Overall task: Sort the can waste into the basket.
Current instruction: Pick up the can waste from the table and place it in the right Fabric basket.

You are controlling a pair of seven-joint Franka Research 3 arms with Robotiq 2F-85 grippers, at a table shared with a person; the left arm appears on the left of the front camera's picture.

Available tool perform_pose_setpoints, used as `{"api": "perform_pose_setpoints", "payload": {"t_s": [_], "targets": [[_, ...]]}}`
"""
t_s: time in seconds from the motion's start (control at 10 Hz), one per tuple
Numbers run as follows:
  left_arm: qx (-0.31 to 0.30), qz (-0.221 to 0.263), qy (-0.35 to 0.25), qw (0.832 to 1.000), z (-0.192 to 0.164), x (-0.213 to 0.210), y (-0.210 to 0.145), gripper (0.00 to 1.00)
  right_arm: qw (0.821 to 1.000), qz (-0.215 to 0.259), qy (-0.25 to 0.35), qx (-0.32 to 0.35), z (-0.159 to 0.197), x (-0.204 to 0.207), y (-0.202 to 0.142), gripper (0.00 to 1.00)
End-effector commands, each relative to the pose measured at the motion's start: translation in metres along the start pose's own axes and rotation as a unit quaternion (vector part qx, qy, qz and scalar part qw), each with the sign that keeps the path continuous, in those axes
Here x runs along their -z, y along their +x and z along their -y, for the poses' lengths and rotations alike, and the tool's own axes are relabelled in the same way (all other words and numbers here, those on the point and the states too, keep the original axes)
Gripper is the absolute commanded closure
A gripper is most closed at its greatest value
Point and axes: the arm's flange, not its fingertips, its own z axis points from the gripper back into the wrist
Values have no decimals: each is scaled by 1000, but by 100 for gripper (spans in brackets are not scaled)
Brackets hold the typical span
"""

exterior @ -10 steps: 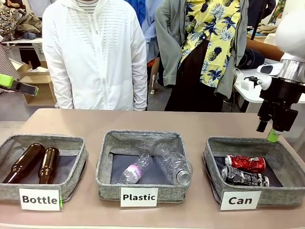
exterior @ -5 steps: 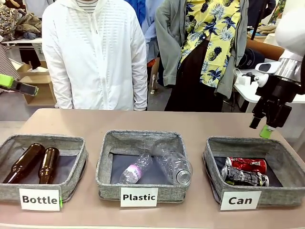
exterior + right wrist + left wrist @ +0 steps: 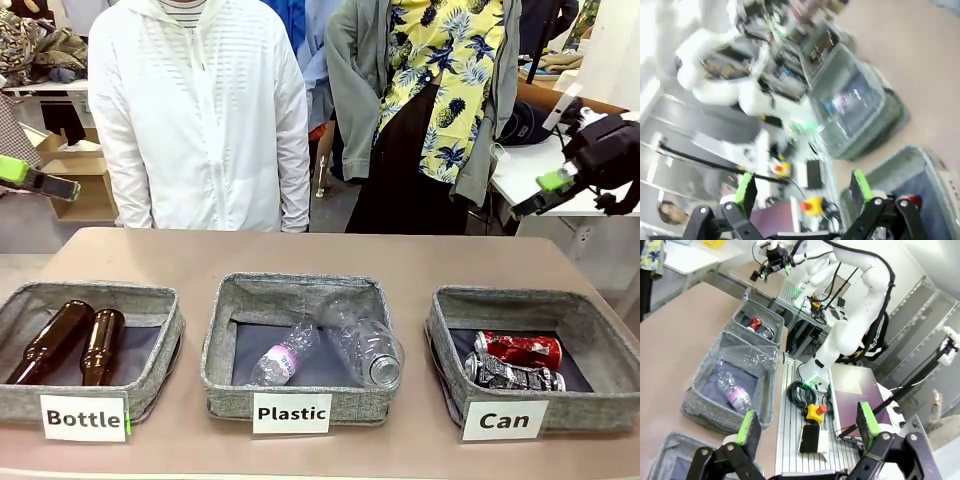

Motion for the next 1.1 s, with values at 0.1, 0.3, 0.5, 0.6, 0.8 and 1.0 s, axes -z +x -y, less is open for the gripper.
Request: {"api": "perform_pose_setpoints", "payload": {"t_s": [0.1,0.3,0.5,0.6,0.8,1.0], "targets": [[1,-4,0,1000,3,1,-1,0,1000,0,0,0,0,0,0,0],[1,-4,0,1000,3,1,-1,0,1000,0,0,0,0,0,0,0],[1,-4,0,1000,3,1,-1,0,1000,0,0,0,0,0,0,0],[1,-4,0,1000,3,1,-1,0,1000,0,0,0,0,0,0,0],[1,-4,0,1000,3,1,-1,0,1000,0,0,0,0,0,0,0],[1,-4,0,1000,3,1,-1,0,1000,0,0,0,0,0,0,0]]}}
